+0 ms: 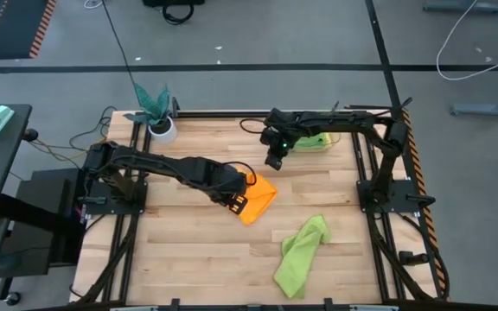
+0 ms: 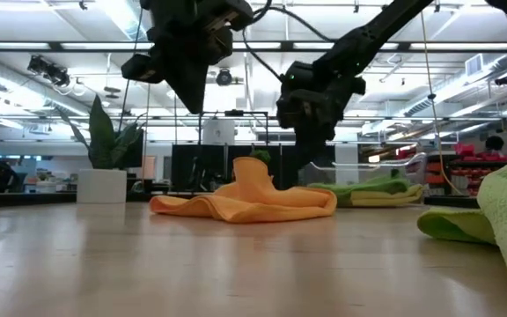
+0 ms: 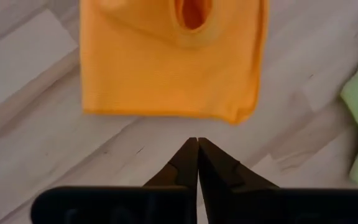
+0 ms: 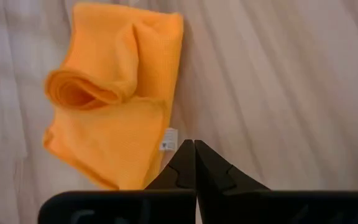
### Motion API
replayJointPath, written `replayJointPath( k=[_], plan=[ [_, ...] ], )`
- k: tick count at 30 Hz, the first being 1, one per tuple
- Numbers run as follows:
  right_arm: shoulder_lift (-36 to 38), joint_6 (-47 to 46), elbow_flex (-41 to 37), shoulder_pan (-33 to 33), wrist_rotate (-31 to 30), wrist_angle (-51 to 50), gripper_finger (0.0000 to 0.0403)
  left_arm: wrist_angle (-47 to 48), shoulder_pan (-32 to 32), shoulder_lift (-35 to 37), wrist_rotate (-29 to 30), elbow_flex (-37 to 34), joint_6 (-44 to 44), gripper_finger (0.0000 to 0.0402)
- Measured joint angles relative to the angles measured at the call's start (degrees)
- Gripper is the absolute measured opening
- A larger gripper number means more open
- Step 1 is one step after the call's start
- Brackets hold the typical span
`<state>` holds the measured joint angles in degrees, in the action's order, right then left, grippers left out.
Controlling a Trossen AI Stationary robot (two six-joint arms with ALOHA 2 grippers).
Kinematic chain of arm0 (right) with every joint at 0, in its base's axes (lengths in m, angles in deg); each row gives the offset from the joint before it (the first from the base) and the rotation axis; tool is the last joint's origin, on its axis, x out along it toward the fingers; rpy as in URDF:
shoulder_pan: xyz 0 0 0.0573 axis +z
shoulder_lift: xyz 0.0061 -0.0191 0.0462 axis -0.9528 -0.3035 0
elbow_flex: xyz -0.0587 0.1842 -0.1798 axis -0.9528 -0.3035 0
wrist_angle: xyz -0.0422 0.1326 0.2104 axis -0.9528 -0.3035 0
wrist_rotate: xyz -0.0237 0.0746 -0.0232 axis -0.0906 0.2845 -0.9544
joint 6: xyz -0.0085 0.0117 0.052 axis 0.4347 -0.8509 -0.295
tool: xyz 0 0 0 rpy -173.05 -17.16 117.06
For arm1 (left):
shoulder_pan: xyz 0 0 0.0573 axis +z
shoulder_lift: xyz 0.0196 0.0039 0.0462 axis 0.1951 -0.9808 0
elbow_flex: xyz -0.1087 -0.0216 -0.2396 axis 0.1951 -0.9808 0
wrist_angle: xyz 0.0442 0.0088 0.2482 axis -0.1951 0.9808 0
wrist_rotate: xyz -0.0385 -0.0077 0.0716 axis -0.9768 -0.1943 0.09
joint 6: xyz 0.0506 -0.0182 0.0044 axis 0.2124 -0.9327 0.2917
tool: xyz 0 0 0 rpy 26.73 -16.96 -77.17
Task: Fold microfiber towels
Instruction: Fold the orange towel
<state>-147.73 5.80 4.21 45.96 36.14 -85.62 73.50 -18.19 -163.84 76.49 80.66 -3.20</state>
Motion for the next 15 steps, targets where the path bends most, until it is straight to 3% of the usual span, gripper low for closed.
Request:
replayJointPath(
  k=[7,11,15],
  plan=[
    [-3.11,-0.65,2.27,0.93,1.92,0.34,0.0,-0.99,-2.89,0.0,0.32,0.0,-2.21,0.0011],
    [-1.86,0.3,3.88,1.97,-6.14,-2.32,0.0,-1.0,-3.94,0.0,0.61,0.0,-4.31,0.0006],
    [1.8,-0.51,5.47,2.6,-9.41,-3.24,0.0,-0.76,-4.63,0.0,1.09,0.0,-4.38,0.002]
  ],
)
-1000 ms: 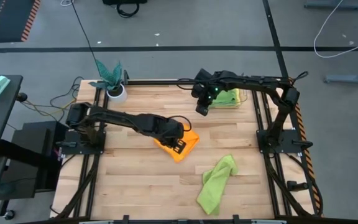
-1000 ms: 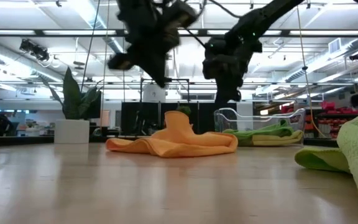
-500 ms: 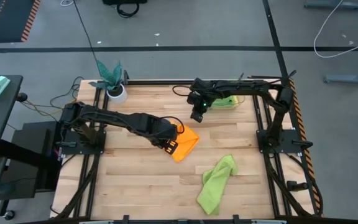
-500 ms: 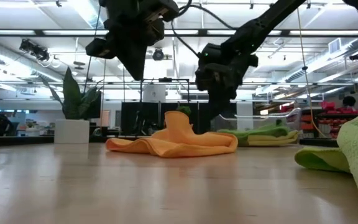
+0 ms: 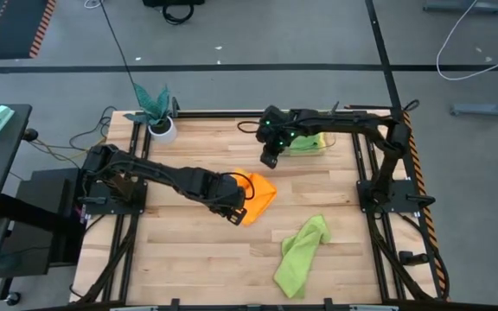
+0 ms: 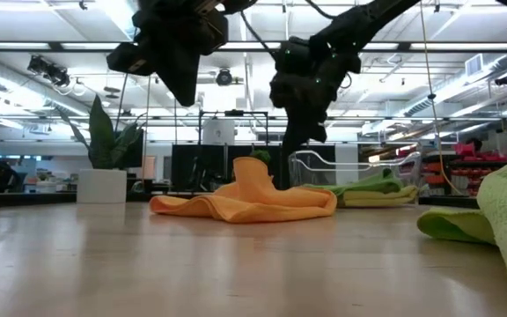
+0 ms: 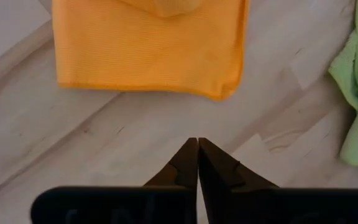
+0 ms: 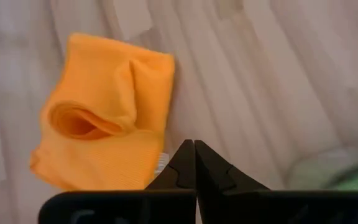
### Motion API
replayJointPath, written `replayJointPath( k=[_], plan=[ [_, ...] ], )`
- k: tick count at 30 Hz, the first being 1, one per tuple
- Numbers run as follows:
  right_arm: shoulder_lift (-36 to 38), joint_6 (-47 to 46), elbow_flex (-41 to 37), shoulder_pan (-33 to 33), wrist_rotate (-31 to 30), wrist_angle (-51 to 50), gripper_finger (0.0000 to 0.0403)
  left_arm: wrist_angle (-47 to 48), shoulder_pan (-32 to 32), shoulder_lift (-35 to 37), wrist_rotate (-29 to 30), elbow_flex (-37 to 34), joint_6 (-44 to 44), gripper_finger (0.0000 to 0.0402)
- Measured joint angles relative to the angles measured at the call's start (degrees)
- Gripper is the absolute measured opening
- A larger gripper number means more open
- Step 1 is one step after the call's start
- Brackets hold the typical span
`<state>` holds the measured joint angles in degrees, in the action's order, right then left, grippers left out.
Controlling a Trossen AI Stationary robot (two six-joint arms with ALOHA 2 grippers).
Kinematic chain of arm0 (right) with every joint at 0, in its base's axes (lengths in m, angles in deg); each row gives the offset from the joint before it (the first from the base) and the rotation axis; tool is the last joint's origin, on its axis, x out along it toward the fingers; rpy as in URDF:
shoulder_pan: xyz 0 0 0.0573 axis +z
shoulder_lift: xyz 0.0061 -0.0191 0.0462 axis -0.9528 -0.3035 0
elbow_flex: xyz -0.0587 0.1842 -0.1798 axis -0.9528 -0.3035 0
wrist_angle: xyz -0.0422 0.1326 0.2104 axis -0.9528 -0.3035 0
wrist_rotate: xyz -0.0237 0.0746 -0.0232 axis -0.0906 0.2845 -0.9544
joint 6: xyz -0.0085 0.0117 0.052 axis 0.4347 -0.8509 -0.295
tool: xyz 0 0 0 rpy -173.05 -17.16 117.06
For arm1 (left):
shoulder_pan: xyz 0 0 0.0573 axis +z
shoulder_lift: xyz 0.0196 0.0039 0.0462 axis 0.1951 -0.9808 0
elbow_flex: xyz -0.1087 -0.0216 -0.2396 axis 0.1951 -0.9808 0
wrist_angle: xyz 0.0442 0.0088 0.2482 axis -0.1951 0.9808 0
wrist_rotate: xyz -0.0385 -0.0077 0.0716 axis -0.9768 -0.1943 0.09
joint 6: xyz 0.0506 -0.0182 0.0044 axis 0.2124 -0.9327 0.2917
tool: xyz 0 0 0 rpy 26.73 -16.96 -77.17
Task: Fold microfiber towels
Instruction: Fold the orange towel
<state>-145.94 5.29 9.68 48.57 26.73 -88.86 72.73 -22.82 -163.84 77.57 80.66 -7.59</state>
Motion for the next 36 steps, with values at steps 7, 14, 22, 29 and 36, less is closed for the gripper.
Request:
replayJointPath(
  k=[7,14,22,29,36],
  plan=[
    [-0.66,2.28,-0.09,4.9,-12.05,-1.9,0.0,2.15,-1.36,0.09,5.94,0.0,0.03,0.0014],
    [-4.98,2.97,-0.11,5.72,-11.67,0.0,0.0,2.51,-3.03,0.11,6.34,0.0,-2.34,0.0014],
    [-7.68,3.15,0.12,5.89,-8.98,2.02,0.0,2.57,-5.54,0.11,6.96,0.0,-5.57,0.0016],
    [-8.02,1.84,-0.17,8.7,-7.94,1.71,0.0,2.62,-6.03,0.11,7.85,0.0,-5.89,0.0011],
    [-7.75,1.45,1.57,9.9,-10.23,0.3,0.0,2.63,-6.07,0.11,9.22,0.0,-5.87,0.0025]
  ],
)
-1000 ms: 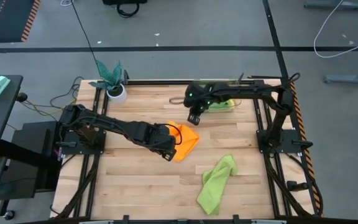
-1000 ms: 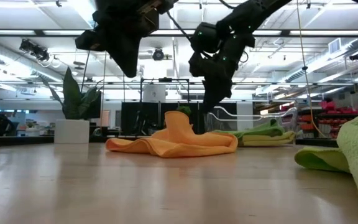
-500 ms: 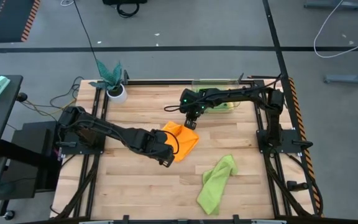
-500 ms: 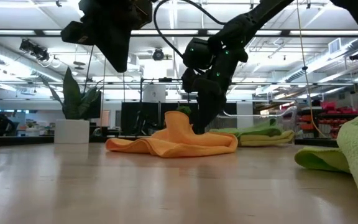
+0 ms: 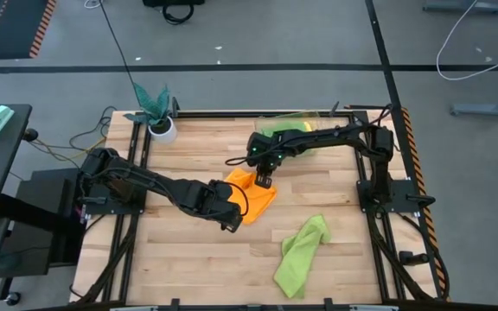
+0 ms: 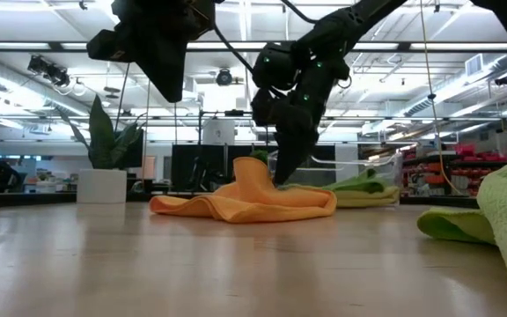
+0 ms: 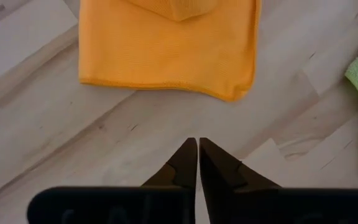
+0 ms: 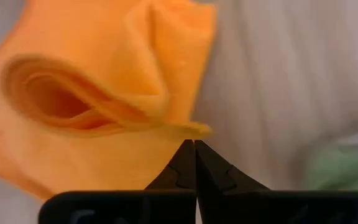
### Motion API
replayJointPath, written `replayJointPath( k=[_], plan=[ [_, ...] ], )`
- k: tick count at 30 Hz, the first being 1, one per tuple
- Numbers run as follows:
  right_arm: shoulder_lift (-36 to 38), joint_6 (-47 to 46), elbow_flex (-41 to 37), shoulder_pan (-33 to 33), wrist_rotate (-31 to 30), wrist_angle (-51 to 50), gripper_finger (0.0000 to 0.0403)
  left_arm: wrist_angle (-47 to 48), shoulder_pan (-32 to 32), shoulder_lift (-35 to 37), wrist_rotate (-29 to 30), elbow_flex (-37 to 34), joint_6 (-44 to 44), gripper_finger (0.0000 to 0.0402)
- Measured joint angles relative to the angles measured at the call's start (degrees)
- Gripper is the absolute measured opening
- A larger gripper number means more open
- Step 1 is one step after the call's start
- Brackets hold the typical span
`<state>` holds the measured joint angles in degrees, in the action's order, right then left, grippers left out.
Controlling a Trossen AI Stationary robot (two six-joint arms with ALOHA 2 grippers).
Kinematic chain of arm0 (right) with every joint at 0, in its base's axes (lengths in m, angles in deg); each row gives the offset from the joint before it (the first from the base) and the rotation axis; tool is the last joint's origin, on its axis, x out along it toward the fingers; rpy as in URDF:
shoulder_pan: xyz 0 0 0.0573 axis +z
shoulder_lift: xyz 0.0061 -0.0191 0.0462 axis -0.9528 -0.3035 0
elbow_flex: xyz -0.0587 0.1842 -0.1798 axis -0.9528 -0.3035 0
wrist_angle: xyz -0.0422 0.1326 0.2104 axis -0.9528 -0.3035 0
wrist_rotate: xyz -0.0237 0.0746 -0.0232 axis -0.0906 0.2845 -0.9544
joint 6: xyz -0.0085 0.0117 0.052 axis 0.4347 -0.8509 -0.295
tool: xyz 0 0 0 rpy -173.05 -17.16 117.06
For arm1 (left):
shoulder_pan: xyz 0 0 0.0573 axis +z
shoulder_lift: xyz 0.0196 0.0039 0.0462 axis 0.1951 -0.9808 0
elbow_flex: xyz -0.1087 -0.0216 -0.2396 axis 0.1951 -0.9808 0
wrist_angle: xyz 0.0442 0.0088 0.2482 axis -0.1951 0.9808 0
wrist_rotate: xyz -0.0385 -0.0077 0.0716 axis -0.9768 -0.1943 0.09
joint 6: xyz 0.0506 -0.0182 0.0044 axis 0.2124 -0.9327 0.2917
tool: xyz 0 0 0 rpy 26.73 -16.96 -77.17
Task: Fold microfiber towels
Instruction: Fold the orange towel
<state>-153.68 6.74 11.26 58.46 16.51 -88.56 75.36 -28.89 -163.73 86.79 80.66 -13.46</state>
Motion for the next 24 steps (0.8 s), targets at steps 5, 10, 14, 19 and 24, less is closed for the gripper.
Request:
replayJointPath(
  k=[5,10,14,19,24],
  plan=[
    [0.03,1.3,1.3,0.57,-3.55,-1.4,0.0,-0.01,-0.67,0.0,1.25,0.0,-0.04,0.0007],
    [0.05,2.01,1.39,1.09,-5.58,-2.06,0.0,-0.03,-1.35,0.0,2.21,0.0,-0.07,0.0012],
    [0.05,4.79,1.39,3.09,-9.23,-2.45,0.0,0.38,-1.82,0.0,3.1,0.0,-0.09,0.0025],
    [0.05,5.77,1.39,3.68,-10.93,-1.97,0.0,0.82,-1.86,0.0,3.3,0.0,-0.1,0.0022],
    [0.05,6.17,1.39,3.68,-11.58,-2.29,0.0,0.82,-1.84,0.0,3.33,0.0,-0.32,0.0006]
  ],
)
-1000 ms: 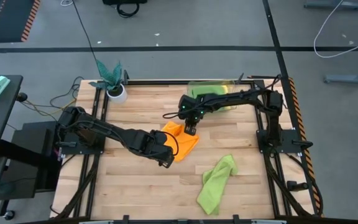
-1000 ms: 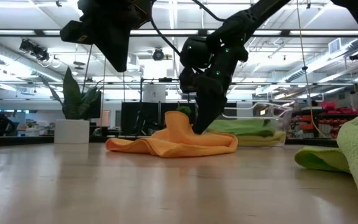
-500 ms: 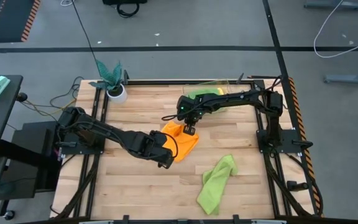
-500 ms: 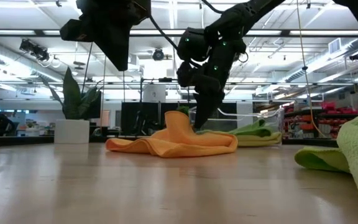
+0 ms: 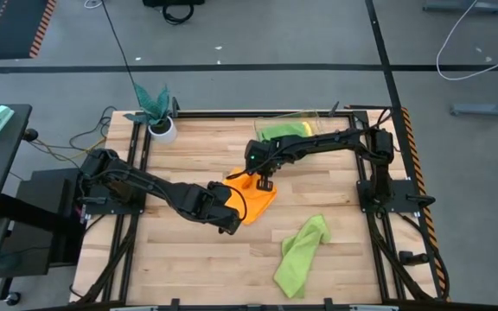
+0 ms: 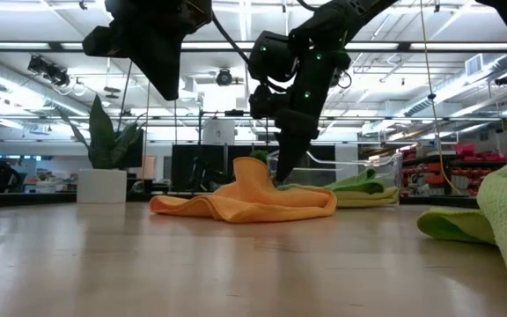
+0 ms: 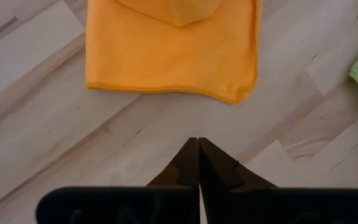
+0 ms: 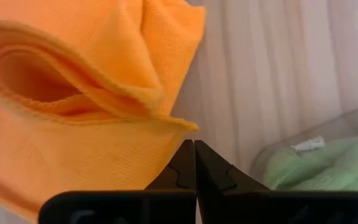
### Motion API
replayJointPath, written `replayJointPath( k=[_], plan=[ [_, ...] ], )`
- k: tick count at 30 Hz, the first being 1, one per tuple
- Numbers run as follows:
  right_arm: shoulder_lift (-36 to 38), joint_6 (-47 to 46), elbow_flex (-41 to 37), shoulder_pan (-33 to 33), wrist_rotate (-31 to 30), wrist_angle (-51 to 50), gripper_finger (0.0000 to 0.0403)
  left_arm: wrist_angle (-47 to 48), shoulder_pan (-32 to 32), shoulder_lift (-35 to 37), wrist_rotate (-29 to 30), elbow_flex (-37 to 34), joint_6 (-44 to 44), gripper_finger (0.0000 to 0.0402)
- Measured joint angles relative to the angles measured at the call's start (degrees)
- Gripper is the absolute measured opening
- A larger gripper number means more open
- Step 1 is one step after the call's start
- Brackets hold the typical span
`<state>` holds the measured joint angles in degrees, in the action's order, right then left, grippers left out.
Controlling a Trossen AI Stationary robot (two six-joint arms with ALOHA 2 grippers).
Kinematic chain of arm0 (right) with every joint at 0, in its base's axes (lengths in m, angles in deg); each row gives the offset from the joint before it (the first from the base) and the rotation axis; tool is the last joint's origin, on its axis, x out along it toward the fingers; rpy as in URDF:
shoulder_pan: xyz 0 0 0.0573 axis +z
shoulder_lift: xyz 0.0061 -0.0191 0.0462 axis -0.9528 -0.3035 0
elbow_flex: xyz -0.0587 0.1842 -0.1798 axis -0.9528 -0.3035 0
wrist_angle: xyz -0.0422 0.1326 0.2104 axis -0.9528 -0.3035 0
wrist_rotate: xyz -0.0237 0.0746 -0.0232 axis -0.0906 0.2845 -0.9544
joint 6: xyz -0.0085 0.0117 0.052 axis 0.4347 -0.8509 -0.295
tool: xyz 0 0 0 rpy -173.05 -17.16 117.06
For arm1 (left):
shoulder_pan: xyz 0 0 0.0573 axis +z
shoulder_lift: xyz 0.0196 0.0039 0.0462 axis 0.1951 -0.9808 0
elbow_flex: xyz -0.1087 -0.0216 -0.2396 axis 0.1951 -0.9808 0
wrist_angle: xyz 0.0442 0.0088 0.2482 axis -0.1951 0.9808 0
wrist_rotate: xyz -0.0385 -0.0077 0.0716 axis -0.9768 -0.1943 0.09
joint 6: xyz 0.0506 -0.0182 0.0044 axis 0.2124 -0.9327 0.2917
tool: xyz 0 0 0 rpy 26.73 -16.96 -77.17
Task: Fold microfiber towels
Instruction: Fold the orange towel
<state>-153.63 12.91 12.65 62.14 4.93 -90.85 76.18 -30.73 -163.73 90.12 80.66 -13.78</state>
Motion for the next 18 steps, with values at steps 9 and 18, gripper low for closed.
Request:
replayJointPath(
  k=[9,18],
  plan=[
    [0.0,-4.15,0.0,4.8,4.78,-2.97,0.0,2.62,-0.04,0.0,2.25,0.0,-0.22,0.0024],
    [0.49,-4.69,0.0,10.36,6.26,-7.15,0.0,15.92,-0.01,0.0,5.73,0.0,-7.06,0.0006]
  ],
)
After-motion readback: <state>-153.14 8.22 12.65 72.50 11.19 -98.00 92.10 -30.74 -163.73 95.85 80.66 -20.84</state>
